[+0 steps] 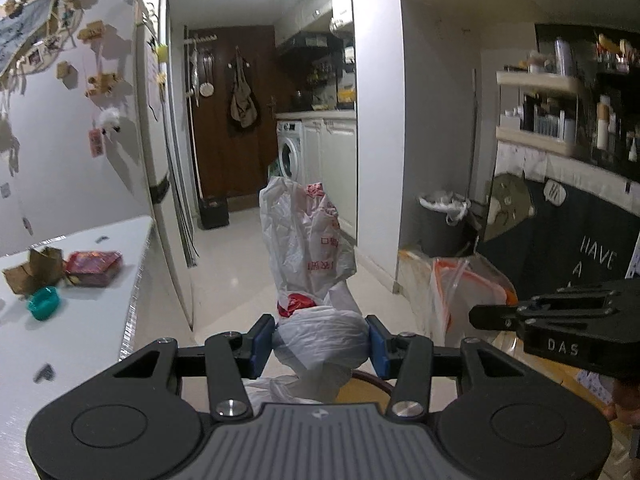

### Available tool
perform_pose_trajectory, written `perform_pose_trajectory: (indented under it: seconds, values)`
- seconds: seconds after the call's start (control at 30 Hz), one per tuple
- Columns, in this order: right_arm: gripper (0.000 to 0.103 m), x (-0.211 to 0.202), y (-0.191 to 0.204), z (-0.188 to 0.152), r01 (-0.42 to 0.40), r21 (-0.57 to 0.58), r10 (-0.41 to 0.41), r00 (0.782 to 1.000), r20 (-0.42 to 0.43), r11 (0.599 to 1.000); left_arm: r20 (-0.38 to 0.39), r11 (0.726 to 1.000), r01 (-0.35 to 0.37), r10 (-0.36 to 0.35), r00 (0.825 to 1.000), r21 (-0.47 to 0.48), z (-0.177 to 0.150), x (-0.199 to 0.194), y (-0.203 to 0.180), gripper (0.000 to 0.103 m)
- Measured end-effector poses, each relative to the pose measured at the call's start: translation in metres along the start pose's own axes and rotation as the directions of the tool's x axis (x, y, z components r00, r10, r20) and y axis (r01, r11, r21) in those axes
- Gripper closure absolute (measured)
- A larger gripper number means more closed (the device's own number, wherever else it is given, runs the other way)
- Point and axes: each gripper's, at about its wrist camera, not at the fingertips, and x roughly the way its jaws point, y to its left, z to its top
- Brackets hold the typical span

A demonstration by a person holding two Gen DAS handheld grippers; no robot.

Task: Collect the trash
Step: 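Carry the white bag and clear bag in both grippers over the yellow bin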

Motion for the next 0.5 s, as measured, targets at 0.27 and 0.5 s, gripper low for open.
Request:
perform_pose_trajectory:
  seconds: [0.27, 0.5]
  values:
    - [0.098, 0.021, -0.017, -0.024, 0.004, 0.021, -0.003, 0.999, -0.045, 1.0, -0.073, 1.0, -0.009, 0.008, 0.997, -0.022, -0.019, 0.038, -0.01, 0.053]
    - [0.097, 0.054, -0.023, -0.045, -0.002, 0.045, 0.007, 0.994, -0.113, 0.999, -0.162, 0.998, -0.027, 0.016, 0.987, -0.065, -0.046, 0.082, -0.022, 0.053]
